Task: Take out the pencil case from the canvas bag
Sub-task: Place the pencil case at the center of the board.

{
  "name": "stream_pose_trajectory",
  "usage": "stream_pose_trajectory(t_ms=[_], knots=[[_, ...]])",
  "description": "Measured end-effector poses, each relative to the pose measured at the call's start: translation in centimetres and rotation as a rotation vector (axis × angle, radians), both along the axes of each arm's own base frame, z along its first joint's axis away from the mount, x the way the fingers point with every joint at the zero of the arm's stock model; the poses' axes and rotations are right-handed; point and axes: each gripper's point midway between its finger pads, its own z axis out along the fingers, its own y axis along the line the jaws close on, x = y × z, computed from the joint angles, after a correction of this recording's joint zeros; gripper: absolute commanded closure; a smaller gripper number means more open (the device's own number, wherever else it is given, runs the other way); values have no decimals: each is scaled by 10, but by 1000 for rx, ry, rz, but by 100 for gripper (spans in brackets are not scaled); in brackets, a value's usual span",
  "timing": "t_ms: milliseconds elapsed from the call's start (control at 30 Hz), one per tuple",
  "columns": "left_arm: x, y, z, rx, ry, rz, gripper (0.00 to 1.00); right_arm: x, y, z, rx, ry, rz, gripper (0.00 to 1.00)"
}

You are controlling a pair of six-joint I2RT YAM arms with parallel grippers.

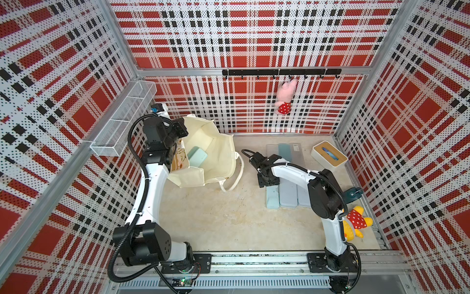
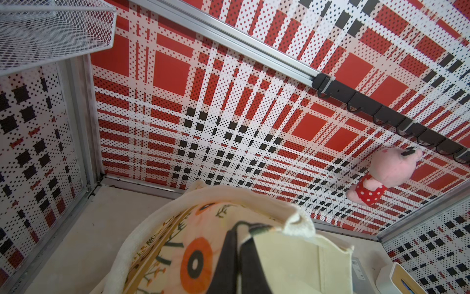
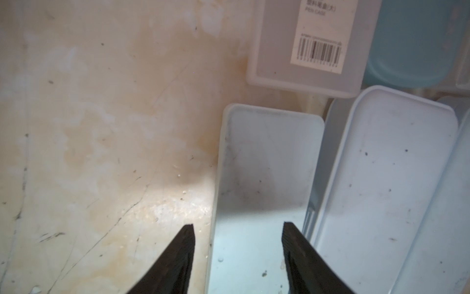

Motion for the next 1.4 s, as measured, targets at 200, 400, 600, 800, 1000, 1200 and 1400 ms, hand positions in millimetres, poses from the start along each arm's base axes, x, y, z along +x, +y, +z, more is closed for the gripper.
stream_pose_trajectory(t_ms=[200, 400, 600, 800, 1000, 1200, 1400], knots=[[0, 0, 0, -1, 0, 0, 100, -2, -8, -12, -54, 23, 2, 41], [0, 0, 0, -2, 0, -1, 100, -1, -11, -14, -74, 24, 6, 43], [0, -1, 0, -4, 0, -3, 100, 1, -13, -13, -90, 20, 22, 45], [0, -1, 0, -4, 0, -3, 100, 4, -18, -12, -125, 16, 64, 46], [0, -1, 0, -5, 0, -3, 100, 7, -19, -11, -143, 13, 106, 46], [0, -5, 0, -4, 0, -19, 100, 9, -16, -1, -95, -37, 102, 42], [1, -45, -2, 43, 4, -116, 100, 13, -1, 83, 165, -289, 72, 41]])
